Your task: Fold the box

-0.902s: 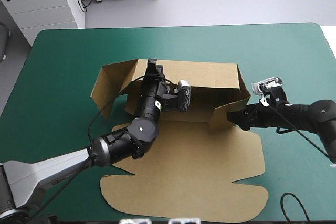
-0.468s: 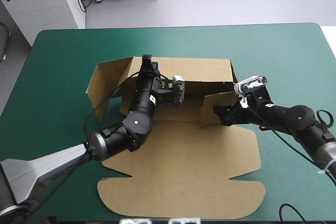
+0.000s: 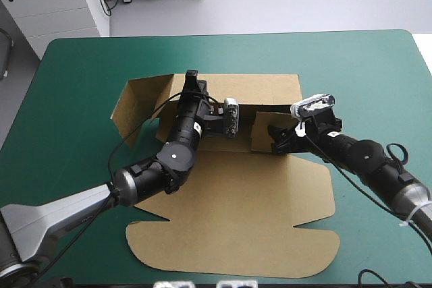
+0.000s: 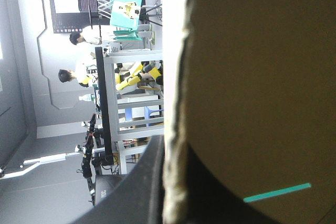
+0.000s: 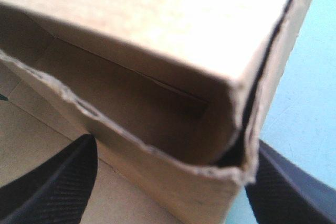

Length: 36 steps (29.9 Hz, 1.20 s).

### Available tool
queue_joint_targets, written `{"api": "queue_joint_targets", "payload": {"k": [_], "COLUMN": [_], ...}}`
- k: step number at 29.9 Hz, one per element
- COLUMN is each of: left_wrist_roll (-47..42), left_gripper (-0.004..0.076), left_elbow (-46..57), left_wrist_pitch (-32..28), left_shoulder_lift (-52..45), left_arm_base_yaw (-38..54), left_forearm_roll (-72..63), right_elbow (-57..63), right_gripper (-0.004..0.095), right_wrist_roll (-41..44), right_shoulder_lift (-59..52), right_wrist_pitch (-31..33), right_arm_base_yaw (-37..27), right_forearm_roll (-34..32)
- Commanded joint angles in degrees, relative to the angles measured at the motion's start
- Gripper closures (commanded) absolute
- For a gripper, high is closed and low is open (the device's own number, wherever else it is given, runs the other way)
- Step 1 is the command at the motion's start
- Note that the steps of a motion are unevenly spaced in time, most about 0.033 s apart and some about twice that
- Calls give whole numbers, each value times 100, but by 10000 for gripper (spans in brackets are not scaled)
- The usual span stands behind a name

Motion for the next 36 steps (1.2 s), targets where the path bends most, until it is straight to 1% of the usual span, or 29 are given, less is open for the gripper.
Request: {"api": "queue_joint_targets", "payload": {"k": [1,3,6,7,8,10,15,18,20,22,23,26,28,29,30,32,36], "left_wrist_roll": [-73,-73,-73,-73,-73,-73,-93,-442,-764,-868,-868,-868,-868,-868,-868,-789,-750], "left_gripper": [709,709,709,709,709,709,708,707,691,629,583,405,313,284,274,283,286], "left_elbow": [-195,-195,-195,-195,-195,-195,-195,-195,-195,-195,-195,-195,-195,-195,-195,-195,-195], "left_wrist_pitch": [59,54,17,8,8,8,8,19,8,8,8,-4,-4,-4,17,75,448], "left_shoulder_lift": [-234,-234,-234,-234,-234,-234,-234,-234,-234,-234,-234,-234,-234,-234,-234,-234,-244], "left_arm_base_yaw": [-21,-21,-21,-21,-21,-21,-21,-21,-21,-21,-21,-21,-21,-21,-43,-158,-454], "left_forearm_roll": [811,811,811,811,811,811,811,811,811,811,811,811,814,814,814,814,814], "right_elbow": [-159,-159,-159,-159,-159,-159,-159,-159,-159,-169,-169,-180,-180,-201,-234,-372,-732], "right_gripper": [247,301,485,601,688,920,916,916,916,916,916,916,916,916,916,916,916], "right_wrist_roll": [87,180,223,223,223,249,328,430,438,461,527,594,727,780,780,768,819], "right_shoulder_lift": [48,120,143,143,143,143,143,143,143,143,143,154,169,200,246,375,720], "right_wrist_pitch": [-583,-693,-674,-614,-586,-560,-512,-512,-512,-538,-564,-695,-841,-898,-912,-912,-912], "right_arm_base_yaw": [109,127,127,127,127,127,127,127,127,127,127,127,117,117,117,117,73], "right_forearm_roll": [154,154,154,154,154,154,238,238,238,238,238,238,238,238,238,226,242]}}
